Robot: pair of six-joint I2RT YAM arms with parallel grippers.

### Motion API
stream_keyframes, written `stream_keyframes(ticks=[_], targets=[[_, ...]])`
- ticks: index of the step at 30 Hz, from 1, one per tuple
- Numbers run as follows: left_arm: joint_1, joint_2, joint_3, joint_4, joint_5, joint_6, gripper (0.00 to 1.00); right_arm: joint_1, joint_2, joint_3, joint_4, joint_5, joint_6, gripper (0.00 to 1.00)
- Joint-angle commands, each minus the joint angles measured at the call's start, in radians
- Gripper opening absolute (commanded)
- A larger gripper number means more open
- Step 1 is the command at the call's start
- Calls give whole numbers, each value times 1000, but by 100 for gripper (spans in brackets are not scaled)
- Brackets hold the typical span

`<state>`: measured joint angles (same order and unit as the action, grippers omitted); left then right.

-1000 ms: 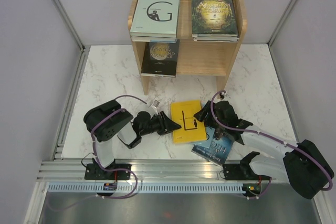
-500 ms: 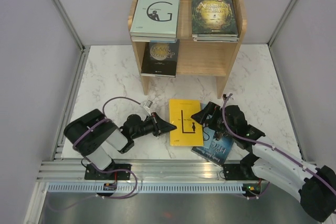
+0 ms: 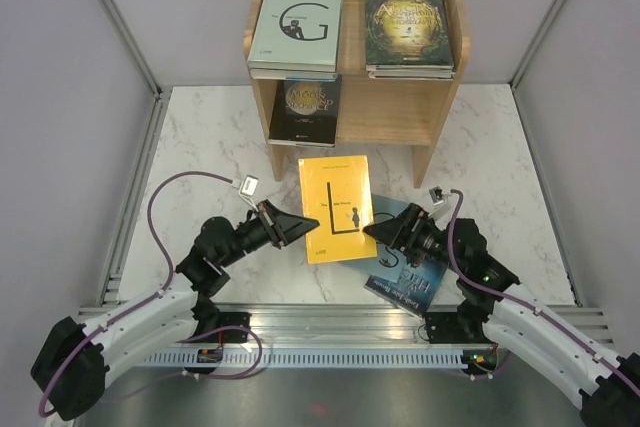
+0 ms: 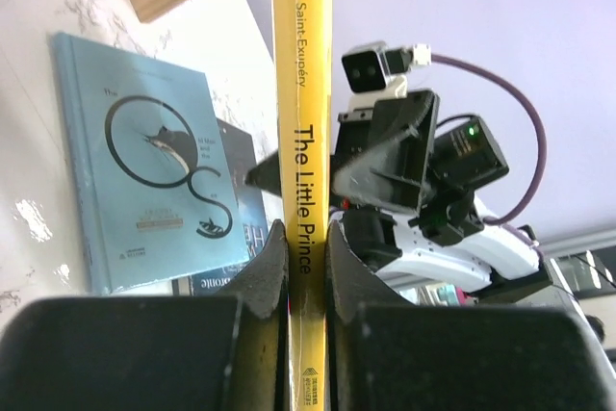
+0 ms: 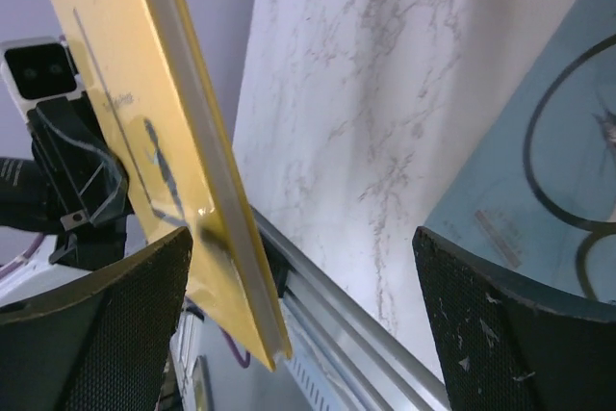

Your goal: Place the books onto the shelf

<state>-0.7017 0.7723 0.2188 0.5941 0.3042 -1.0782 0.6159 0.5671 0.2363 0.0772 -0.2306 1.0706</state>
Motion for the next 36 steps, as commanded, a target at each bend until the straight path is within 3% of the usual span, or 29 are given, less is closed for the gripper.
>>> stream_keyframes(ticks=[1,4,9,12,13,18,21,22,28,36], targets=[[11,-74,102,-132,-37,61,2,42,-26,-12,200,-59,54,98],[13,-103,105,-134,-43,46,2,120,-24,11,240,-21,37,95],[13,-116,94,-119,-63,17,2,275,23,12,341,72,40,79],[13,-125,85,-123,-68,-2,2,324,43,-5,407,117,52,63],[13,-140,76,-128,-74,-8,2,334,46,-6,417,125,54,53],[13,-171,62,-169,-94,-8,2,355,53,12,441,139,45,30],[13,-166,56,-184,-102,-11,2,357,34,23,435,154,37,12],[13,-166,54,-198,-105,-11,2,357,27,24,434,161,40,2],[13,-157,53,-277,-126,-6,4,357,-45,43,411,201,34,0],[13,-111,42,-298,-122,-3,22,357,-3,87,435,208,29,0]])
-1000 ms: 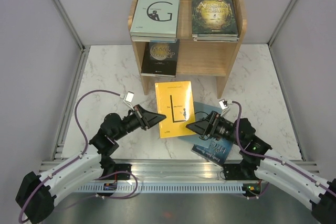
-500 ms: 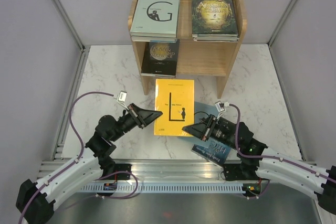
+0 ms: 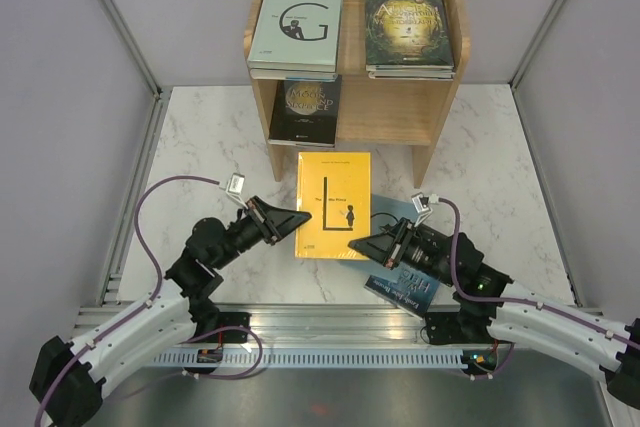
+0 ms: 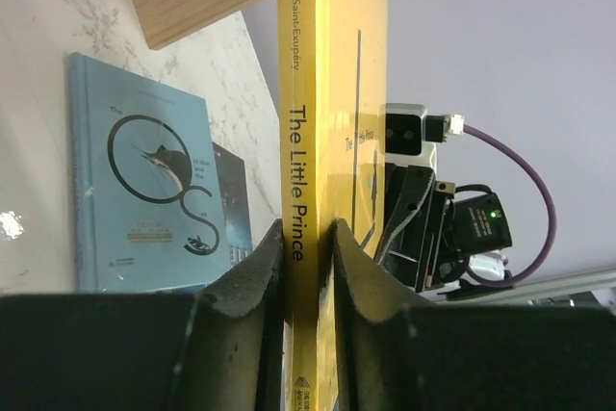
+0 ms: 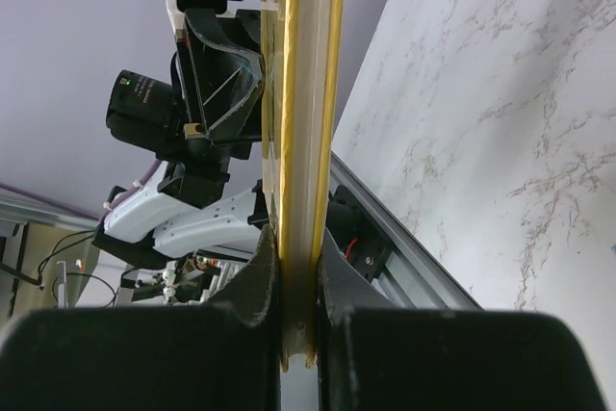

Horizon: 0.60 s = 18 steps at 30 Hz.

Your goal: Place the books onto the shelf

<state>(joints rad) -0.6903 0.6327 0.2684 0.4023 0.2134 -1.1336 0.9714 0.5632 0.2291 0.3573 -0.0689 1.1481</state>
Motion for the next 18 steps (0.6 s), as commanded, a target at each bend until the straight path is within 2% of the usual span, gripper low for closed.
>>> stream_keyframes(ticks=[1,3,7,10,13,18], targets=[[2,28,-8,-108,-31,54,24,1,13,101,161,46,-45,0],[2,28,-3,-109,-31,63,30,0,24,107,173,53,-45,0],[2,13,12,-160,-37,86,69,0,32,144,160,86,-56,0],[2,-37,32,-253,-68,123,91,0,35,189,112,133,-67,0],[2,-89,57,-373,-112,162,100,0,65,261,68,158,-77,0],[2,-217,74,-523,-155,215,100,0,196,412,-40,185,-105,0]])
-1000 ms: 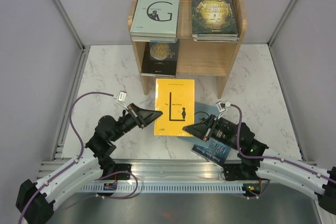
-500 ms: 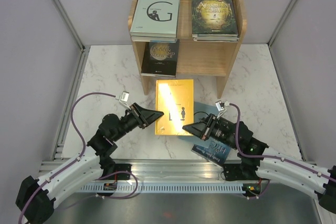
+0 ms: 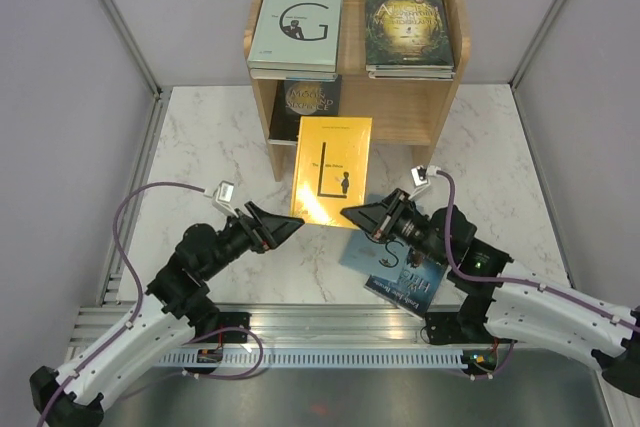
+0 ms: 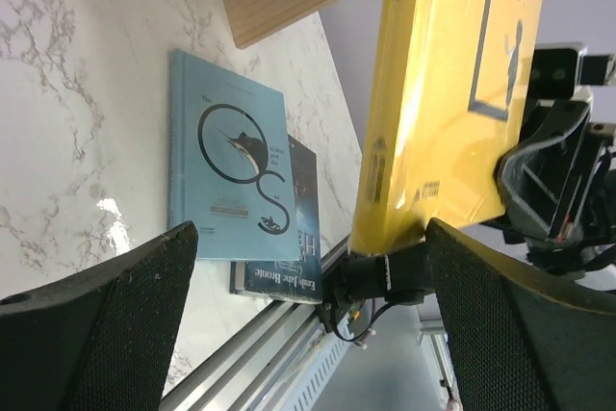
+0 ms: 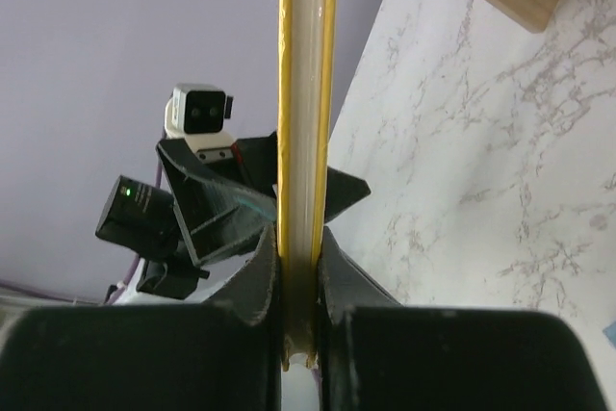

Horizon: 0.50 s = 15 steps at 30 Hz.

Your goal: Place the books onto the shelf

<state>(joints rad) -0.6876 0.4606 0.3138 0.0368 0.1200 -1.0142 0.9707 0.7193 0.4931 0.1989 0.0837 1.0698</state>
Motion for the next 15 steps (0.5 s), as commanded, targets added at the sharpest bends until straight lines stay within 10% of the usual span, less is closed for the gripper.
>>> stream_keyframes(ticks=[1,15], targets=[[-1,-62,24,-185,-66,100,100,-1,66,197,108,40,-33,0],[-1,-214,-283,-66,-19,62,100,-243,540,530,198,-125,45,0]])
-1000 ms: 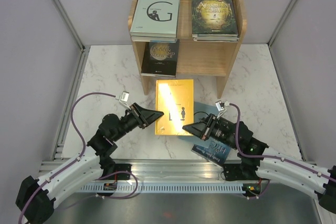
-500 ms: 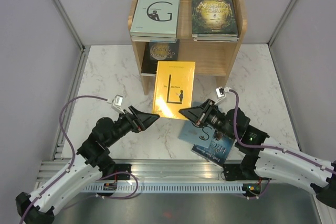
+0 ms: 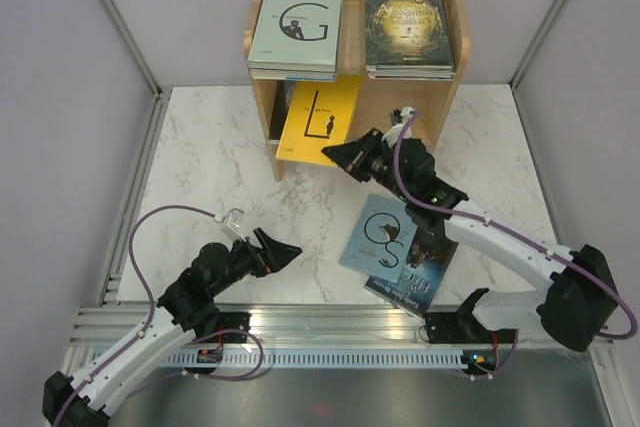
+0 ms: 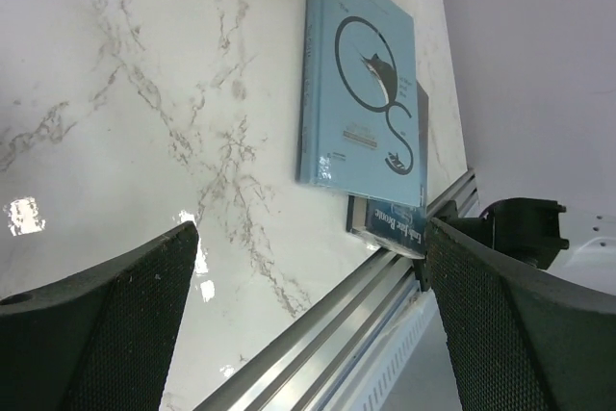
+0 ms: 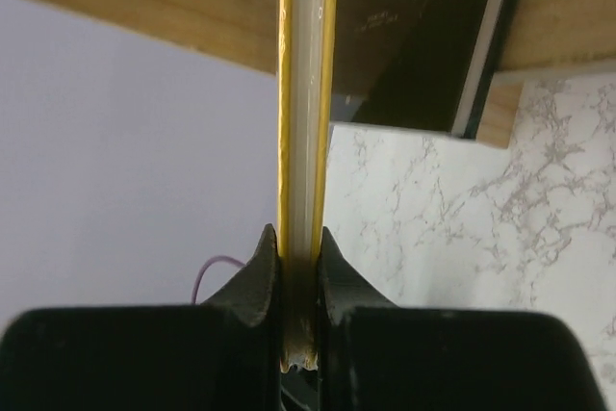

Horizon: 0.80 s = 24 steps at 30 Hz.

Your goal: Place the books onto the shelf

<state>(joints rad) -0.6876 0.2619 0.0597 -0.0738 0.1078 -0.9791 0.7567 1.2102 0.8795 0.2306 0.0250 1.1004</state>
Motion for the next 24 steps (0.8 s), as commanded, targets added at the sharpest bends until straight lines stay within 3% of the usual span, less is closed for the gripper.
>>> stream_keyframes(ticks=[1,6,11,17,19,22,24], targets=[[-1,-10,-37,49,-13,26,100,-36,73,168,161,-77,19,0],[-1,13,-57,118,-14,34,100,-62,225,326,116,-117,9,0],[-1,36,-58,144,-5,37,100,-92,301,378,87,-120,19,3],[-1,37,-83,155,-2,36,100,-131,338,381,73,-126,36,39],[-1,40,-83,160,0,36,100,-135,347,383,66,-132,35,47],[-1,46,-86,167,1,36,100,-146,357,398,36,-142,26,52],[-1,51,-84,169,3,36,100,-148,368,414,18,-154,18,66]])
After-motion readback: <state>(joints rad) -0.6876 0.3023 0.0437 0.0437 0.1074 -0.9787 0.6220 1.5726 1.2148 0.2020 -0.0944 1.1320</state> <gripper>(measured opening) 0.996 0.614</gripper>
